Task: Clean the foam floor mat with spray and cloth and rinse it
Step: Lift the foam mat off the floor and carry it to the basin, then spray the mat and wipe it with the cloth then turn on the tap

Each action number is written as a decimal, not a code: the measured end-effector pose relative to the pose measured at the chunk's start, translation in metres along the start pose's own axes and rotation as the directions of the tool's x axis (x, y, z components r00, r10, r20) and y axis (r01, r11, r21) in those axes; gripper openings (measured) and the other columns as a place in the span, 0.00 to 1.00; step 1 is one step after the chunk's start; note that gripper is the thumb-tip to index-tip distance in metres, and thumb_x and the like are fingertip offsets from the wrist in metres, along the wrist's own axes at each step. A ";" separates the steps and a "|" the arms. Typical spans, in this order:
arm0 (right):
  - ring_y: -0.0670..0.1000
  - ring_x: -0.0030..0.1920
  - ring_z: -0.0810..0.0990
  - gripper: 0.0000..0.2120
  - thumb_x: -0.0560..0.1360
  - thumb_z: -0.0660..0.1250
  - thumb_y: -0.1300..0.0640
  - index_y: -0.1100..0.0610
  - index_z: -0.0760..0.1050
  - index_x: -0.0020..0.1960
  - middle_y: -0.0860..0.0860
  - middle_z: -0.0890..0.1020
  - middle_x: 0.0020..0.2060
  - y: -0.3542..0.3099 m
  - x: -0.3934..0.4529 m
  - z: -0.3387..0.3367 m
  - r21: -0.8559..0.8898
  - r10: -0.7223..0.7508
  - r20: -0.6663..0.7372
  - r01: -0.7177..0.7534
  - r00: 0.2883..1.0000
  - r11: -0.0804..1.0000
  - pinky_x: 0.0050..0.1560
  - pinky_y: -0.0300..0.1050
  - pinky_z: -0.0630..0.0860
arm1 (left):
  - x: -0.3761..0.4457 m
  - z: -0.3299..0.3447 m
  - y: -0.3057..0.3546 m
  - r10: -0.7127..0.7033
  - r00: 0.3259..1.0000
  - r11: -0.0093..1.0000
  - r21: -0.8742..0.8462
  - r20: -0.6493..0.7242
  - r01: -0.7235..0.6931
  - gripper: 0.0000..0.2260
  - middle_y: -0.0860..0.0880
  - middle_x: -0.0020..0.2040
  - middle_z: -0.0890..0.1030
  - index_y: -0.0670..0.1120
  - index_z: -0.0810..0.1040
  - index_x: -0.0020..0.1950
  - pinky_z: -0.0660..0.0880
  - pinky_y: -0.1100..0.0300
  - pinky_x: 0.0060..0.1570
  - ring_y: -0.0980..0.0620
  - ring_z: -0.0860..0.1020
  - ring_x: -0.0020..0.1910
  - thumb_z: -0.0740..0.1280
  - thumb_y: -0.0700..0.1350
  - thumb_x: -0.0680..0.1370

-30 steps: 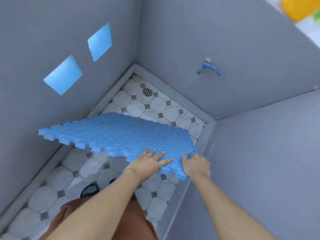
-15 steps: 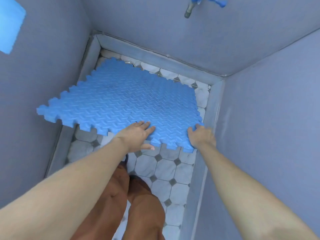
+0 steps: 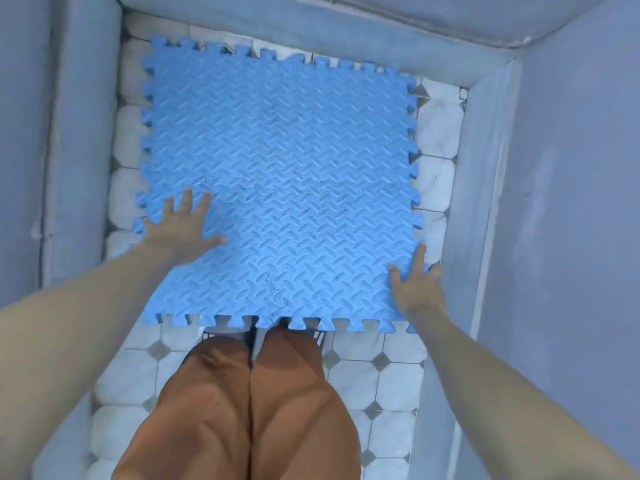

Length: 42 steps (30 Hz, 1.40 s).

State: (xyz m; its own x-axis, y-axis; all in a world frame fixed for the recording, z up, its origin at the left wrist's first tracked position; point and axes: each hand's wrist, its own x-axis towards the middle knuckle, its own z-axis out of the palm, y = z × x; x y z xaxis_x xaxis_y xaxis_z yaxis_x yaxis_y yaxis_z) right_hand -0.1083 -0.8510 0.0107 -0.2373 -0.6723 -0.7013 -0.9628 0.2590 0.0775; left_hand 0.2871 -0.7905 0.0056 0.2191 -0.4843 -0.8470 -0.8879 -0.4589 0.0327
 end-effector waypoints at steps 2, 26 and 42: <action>0.65 0.57 0.76 0.38 0.79 0.53 0.34 0.44 0.36 0.79 0.62 0.59 0.70 0.003 0.014 0.028 0.040 -0.029 -0.031 0.031 0.999 0.999 0.54 0.56 0.74 | 0.031 0.023 -0.004 -0.015 1.000 0.998 -0.053 -0.001 0.015 0.43 0.50 0.78 0.35 0.57 0.36 0.76 0.53 0.30 0.68 0.40 0.42 0.76 0.61 0.67 0.73; 0.55 0.78 0.33 0.40 0.78 0.44 0.31 0.50 0.28 0.78 0.55 0.30 0.77 -0.050 0.066 0.117 -0.121 -0.190 0.035 0.193 0.981 0.974 0.78 0.59 0.44 | 0.114 0.070 -0.028 0.121 0.992 0.992 0.046 -0.043 -0.119 0.48 0.57 0.73 0.25 0.64 0.29 0.72 0.58 0.31 0.67 0.41 0.35 0.75 0.67 0.64 0.71; 0.49 0.79 0.37 0.44 0.72 0.44 0.28 0.49 0.30 0.76 0.48 0.37 0.78 -0.148 -0.119 -0.290 0.126 -0.380 -0.561 0.529 0.736 0.839 0.79 0.53 0.42 | -0.177 -0.243 0.090 0.495 0.542 0.822 0.163 -0.679 -0.546 0.40 0.49 0.79 0.41 0.54 0.38 0.77 0.57 0.49 0.73 0.44 0.49 0.77 0.62 0.58 0.76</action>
State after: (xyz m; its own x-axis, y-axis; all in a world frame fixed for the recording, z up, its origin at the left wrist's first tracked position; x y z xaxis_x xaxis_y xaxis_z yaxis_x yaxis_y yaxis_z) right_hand 0.0244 -1.0103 0.2877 0.1184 -0.9819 -0.1478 -0.9170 -0.0511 -0.3955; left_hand 0.2668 -0.9267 0.2873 -0.0462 -0.9955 -0.0828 -0.9153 0.0090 0.4027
